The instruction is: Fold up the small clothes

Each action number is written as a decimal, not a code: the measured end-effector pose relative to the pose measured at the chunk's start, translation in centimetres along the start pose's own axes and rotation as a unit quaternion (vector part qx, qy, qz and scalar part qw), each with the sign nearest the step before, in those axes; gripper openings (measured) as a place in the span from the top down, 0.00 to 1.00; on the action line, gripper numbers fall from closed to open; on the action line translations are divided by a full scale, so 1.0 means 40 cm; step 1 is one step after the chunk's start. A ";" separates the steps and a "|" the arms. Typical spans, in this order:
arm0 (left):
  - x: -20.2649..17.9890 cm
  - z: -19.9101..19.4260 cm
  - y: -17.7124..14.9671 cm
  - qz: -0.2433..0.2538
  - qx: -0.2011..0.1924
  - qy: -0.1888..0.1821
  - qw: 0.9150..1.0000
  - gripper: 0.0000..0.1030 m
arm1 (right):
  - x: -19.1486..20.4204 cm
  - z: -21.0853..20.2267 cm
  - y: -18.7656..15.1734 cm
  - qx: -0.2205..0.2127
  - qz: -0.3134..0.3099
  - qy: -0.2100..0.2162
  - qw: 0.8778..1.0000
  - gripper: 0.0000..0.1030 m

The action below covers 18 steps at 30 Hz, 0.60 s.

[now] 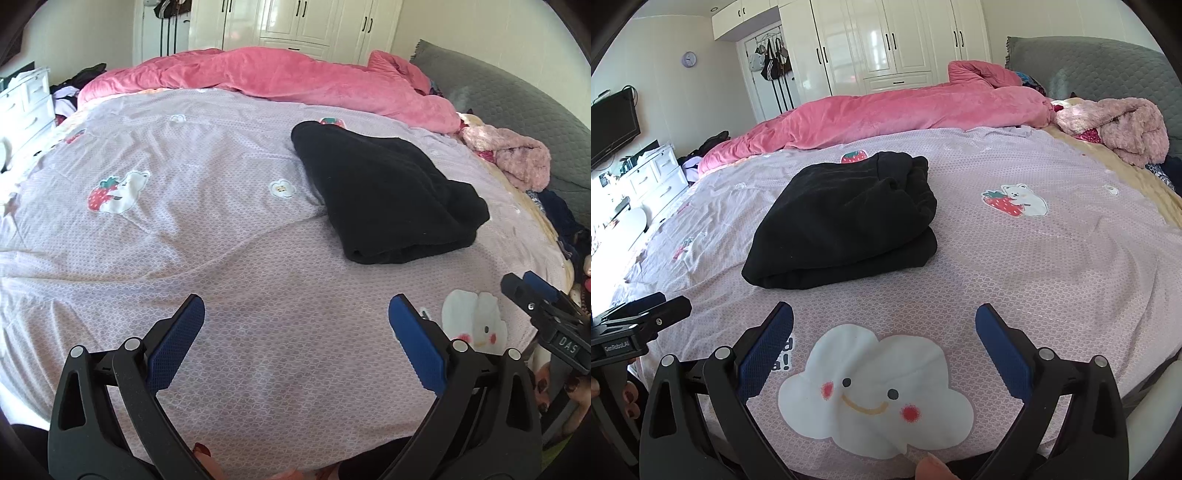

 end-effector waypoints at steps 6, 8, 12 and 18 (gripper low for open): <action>0.002 0.002 0.000 -0.001 0.002 0.005 1.000 0.09 | -0.002 -0.004 0.000 0.000 -0.001 0.000 1.000 0.04; 0.001 0.001 -0.001 0.000 0.002 0.004 1.000 0.09 | -0.001 -0.004 0.000 0.000 -0.001 -0.001 1.000 0.04; 0.001 0.001 -0.002 -0.003 0.002 0.003 1.000 0.09 | 0.000 -0.006 -0.002 0.002 -0.002 -0.001 1.000 0.04; 0.001 -0.001 -0.002 -0.006 0.000 0.004 1.000 0.09 | 0.000 -0.007 -0.003 0.002 -0.002 -0.001 1.000 0.04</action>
Point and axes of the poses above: each gripper's, at about its wrist camera, not at the fingertips, and z roughly the way its jaws point, x to its left, y to its top, the point moved 5 cm from there along z, roughly the way its jaws point, and after that the axes turned 11 degrees about -z, right-handed, at the moved point
